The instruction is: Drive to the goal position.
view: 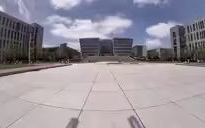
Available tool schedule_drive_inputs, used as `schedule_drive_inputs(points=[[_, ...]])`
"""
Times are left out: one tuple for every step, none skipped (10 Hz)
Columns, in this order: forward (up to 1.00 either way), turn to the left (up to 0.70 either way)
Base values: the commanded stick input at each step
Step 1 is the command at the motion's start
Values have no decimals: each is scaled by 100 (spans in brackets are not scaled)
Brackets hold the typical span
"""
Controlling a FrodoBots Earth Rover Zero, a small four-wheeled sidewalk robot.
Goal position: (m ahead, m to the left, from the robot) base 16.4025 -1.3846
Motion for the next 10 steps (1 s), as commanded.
schedule_drive_inputs(points=[[70,0],[70,0],[70,0],[70,0],[70,0],[70,0],[70,0],[70,0],[70,0],[70,0]])
